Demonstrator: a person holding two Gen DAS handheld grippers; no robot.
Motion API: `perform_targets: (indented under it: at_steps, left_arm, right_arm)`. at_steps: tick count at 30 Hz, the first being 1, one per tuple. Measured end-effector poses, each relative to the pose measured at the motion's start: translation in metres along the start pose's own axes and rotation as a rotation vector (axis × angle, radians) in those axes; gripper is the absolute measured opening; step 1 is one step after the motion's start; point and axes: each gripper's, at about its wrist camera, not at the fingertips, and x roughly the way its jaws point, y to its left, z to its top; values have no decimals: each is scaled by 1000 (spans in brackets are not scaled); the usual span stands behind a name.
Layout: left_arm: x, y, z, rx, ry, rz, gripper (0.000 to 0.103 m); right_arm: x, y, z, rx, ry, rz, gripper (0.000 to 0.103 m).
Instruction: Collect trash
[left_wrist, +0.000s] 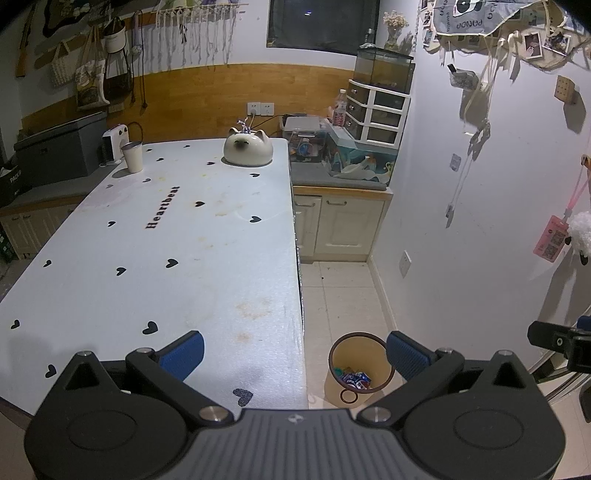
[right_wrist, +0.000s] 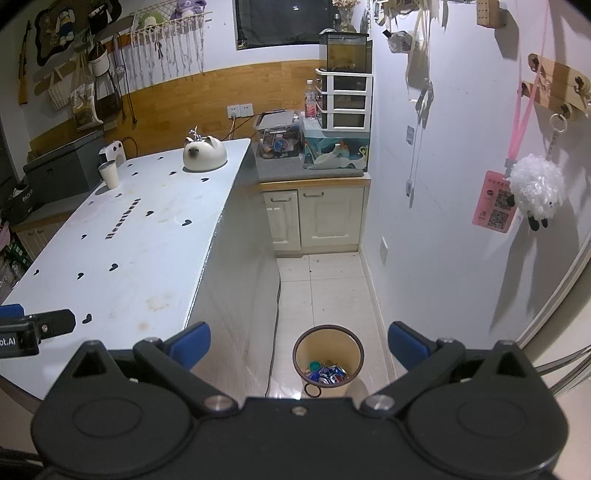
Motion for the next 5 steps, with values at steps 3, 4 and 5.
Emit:
perform_targets:
  at_steps: [3, 4, 5]
  left_arm:
    - [0, 1, 0, 0, 0, -2, 103]
    - [0, 1, 0, 1, 0, -1, 103]
    - [0, 1, 0, 1, 0, 0, 103]
  right_arm:
    - [0, 0, 0, 0, 0, -1, 103]
    - [0, 0, 0, 0, 0, -1, 103]
    - [1, 0, 0, 1, 1, -2, 103]
